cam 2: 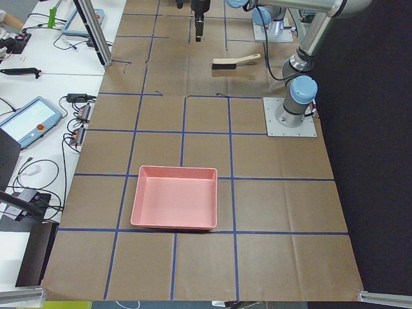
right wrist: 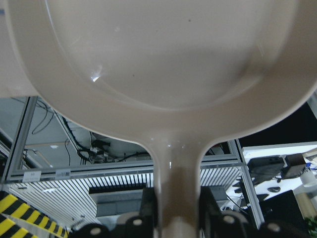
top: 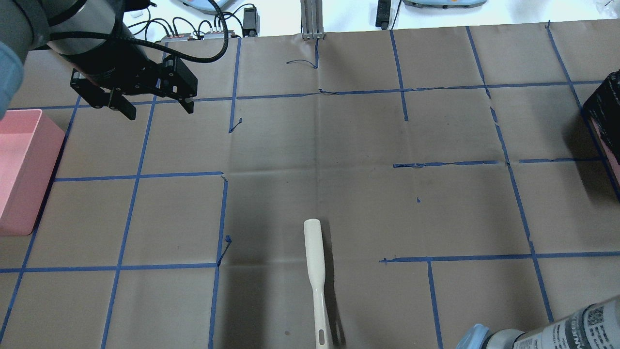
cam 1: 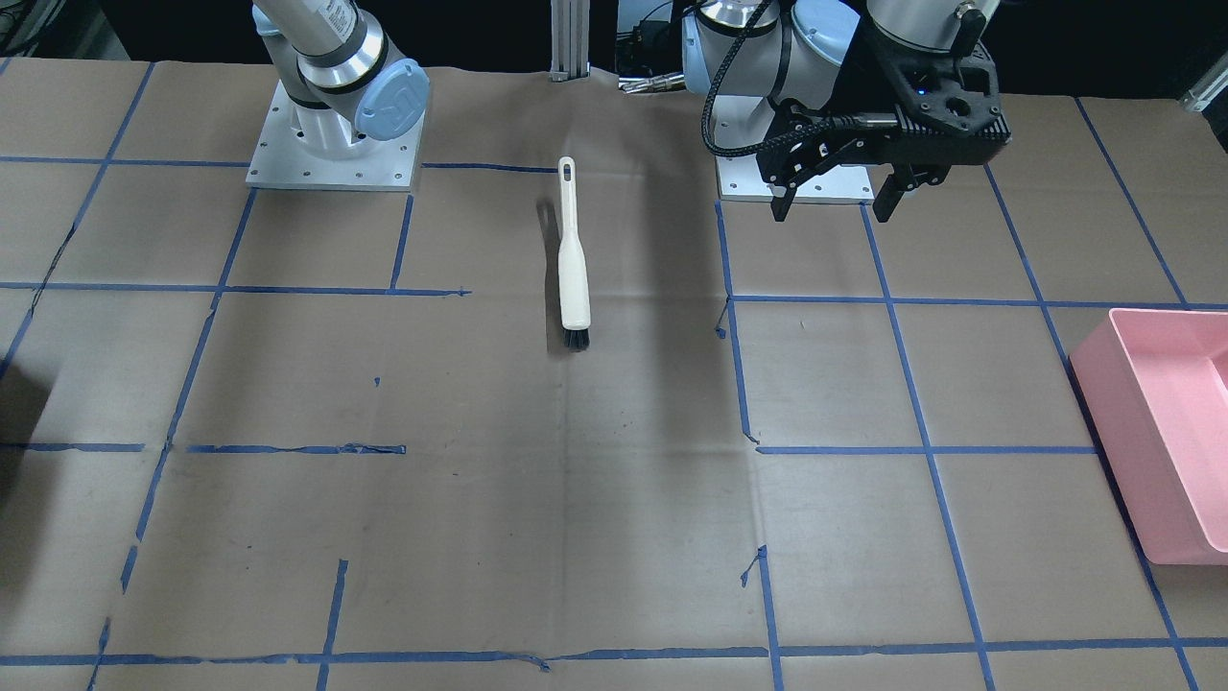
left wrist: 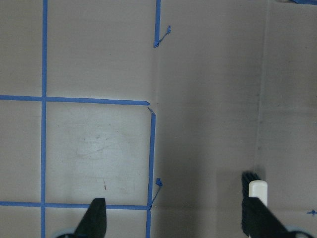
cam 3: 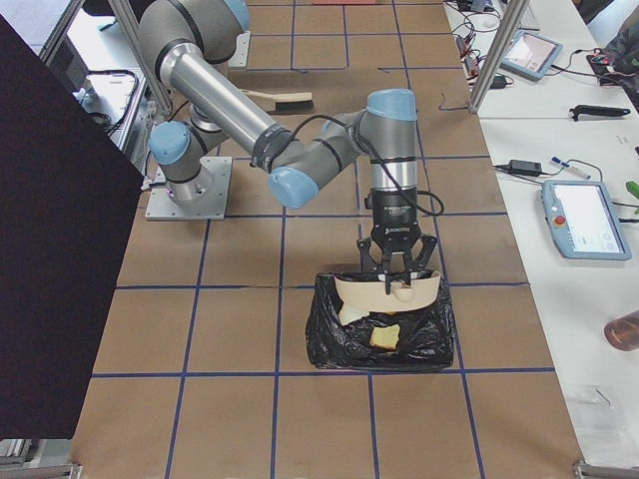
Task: Sweep and dump trash in nearest bin
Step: 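Bring the empty dustpan back over the table with the right gripper, then lower the dustpan onto the table beyond the brush with the right gripper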
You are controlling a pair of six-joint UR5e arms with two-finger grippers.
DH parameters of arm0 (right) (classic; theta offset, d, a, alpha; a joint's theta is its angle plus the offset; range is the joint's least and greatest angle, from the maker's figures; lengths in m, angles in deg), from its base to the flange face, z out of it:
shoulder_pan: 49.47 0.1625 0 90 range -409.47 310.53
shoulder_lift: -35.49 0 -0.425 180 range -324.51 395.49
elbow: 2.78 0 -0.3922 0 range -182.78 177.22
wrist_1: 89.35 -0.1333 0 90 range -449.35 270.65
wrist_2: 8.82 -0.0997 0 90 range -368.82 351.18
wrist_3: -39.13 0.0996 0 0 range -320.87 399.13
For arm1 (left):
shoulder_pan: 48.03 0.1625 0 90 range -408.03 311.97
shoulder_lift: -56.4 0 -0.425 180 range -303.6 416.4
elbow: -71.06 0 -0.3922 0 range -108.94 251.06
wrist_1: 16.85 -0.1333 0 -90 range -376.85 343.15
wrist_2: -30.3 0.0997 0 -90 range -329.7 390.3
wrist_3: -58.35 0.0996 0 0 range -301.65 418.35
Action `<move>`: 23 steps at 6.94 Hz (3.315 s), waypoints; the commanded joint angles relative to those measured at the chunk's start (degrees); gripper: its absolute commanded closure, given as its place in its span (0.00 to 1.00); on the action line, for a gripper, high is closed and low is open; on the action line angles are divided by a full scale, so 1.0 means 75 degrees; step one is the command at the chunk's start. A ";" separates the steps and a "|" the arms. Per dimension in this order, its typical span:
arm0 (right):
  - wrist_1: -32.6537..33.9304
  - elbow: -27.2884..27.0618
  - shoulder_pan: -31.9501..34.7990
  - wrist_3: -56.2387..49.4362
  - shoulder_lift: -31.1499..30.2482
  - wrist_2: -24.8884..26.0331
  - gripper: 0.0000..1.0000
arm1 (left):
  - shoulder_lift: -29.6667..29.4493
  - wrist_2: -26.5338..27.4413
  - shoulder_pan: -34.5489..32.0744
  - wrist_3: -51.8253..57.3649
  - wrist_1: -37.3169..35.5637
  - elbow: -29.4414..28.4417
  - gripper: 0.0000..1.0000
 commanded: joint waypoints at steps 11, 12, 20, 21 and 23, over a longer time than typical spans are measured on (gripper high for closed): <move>-0.2972 -0.2718 0.1852 0.9922 -0.2367 -0.3340 0.95 | 0.0000 0.0014 0.0000 0.0009 0.0000 0.0012 0.00; -0.2984 -0.2718 0.2321 1.0764 -0.2344 -0.3328 0.95 | 0.0000 0.0014 0.0000 0.0009 0.0000 0.0012 0.00; -0.2983 -0.2136 0.5990 1.6323 -0.0837 -0.3329 0.95 | 0.0012 0.0026 0.0000 0.0021 0.0012 0.0012 0.00; -0.2996 -0.1784 0.6551 1.6931 -0.0368 -0.3293 0.94 | 0.0000 0.0026 0.0000 0.0021 0.0012 0.0012 0.00; -0.3147 -0.1302 0.7327 1.8336 0.0395 -0.3374 0.94 | 0.0012 0.0038 0.0000 0.0021 0.0012 0.0012 0.00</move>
